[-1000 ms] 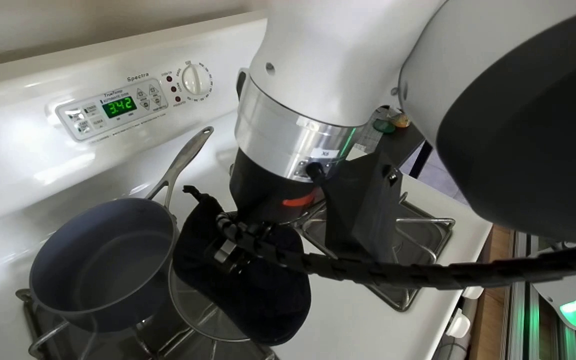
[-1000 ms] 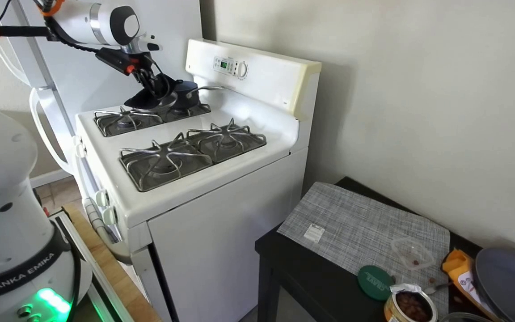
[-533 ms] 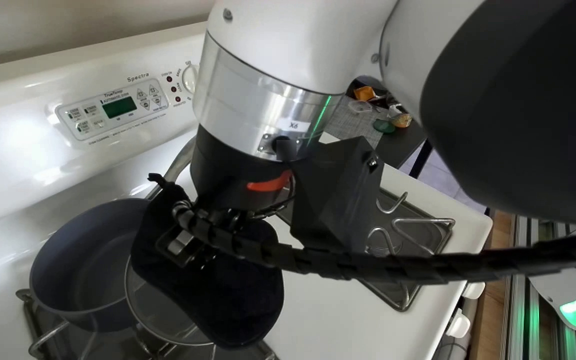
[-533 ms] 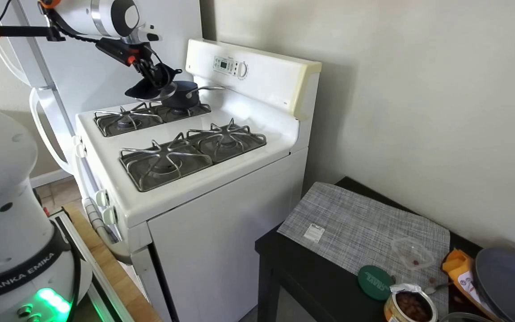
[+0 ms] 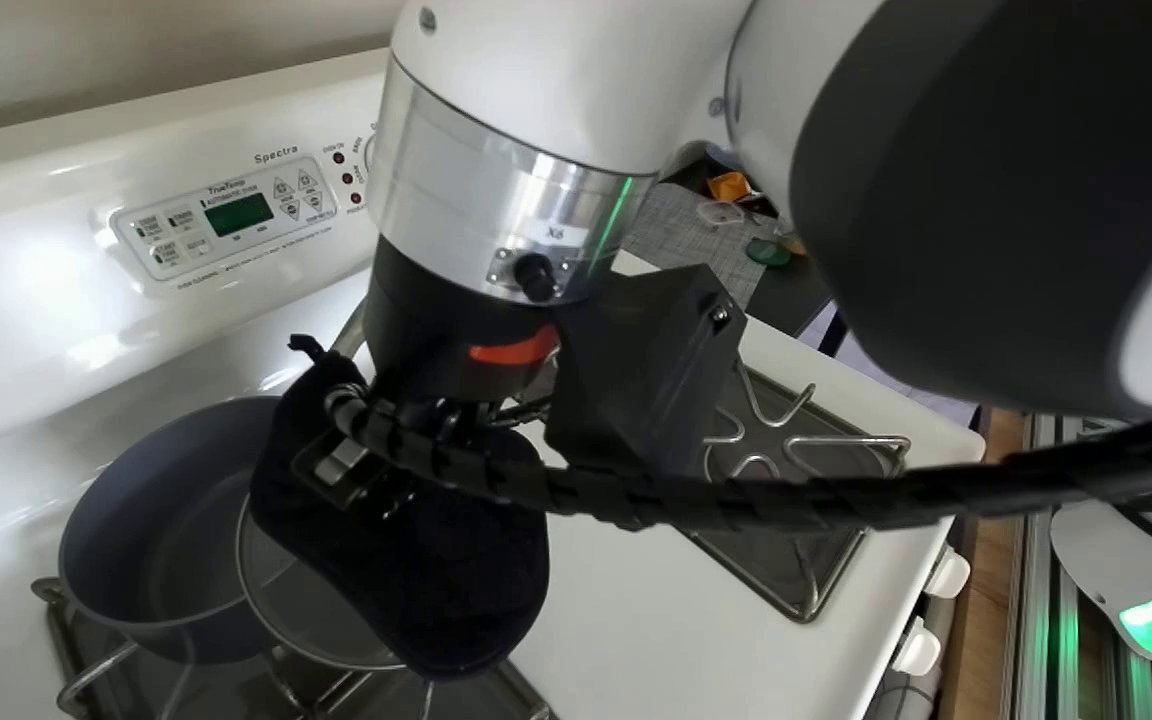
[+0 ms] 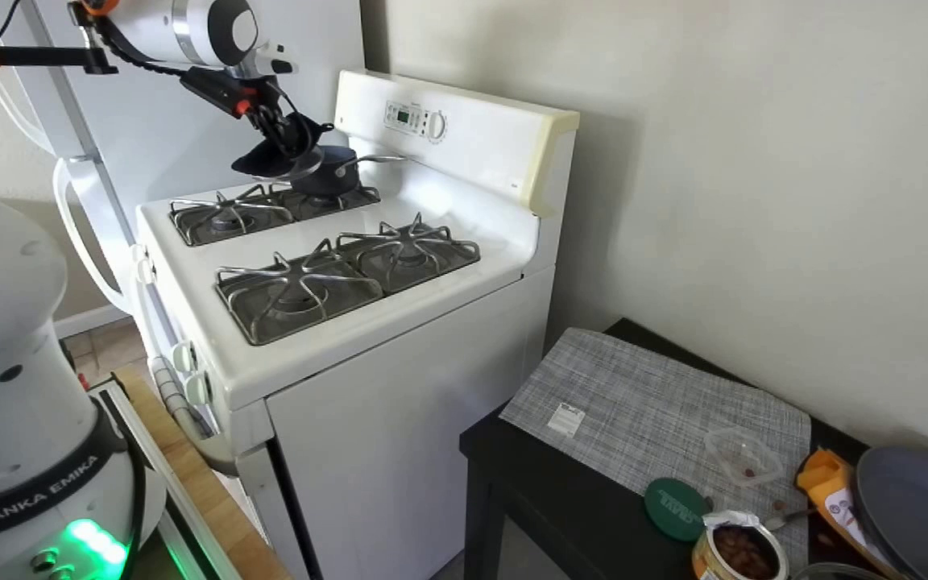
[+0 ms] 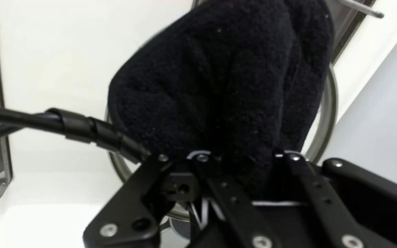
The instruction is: Put the pot holder over the lid then put the lid on the pot
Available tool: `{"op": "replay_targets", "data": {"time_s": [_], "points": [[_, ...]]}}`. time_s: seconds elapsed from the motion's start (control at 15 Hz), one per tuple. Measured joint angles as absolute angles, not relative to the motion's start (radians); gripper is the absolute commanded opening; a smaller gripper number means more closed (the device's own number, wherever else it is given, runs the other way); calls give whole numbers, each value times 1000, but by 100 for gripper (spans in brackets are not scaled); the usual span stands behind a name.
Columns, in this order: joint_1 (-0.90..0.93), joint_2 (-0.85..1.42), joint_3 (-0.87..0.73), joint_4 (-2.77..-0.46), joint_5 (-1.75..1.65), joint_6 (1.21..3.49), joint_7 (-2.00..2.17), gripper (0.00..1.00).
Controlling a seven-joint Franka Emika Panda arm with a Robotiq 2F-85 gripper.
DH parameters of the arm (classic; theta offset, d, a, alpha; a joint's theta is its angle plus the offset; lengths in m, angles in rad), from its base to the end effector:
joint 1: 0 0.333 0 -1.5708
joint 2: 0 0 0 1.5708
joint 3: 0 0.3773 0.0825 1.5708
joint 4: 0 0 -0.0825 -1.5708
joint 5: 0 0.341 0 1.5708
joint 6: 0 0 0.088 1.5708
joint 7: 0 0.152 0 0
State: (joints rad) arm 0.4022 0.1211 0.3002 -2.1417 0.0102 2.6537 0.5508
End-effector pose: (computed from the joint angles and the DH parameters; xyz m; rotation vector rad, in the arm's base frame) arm 0.4470 0.3717 0.4396 -2.8384 -0.1909 -0.4276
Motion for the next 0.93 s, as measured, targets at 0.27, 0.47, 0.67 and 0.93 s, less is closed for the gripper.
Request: {"op": "replay_targets", "data": {"time_s": [0.27,0.47,0.67,0.93], "points": [[403,151,287,-2064,2,2649,564,4],[408,184,276,-1997,-40,2610,601,4],[422,233,260,-1916,-92,2554,644,4],[451,307,247,-1800,-117,2471,674,4]]}}
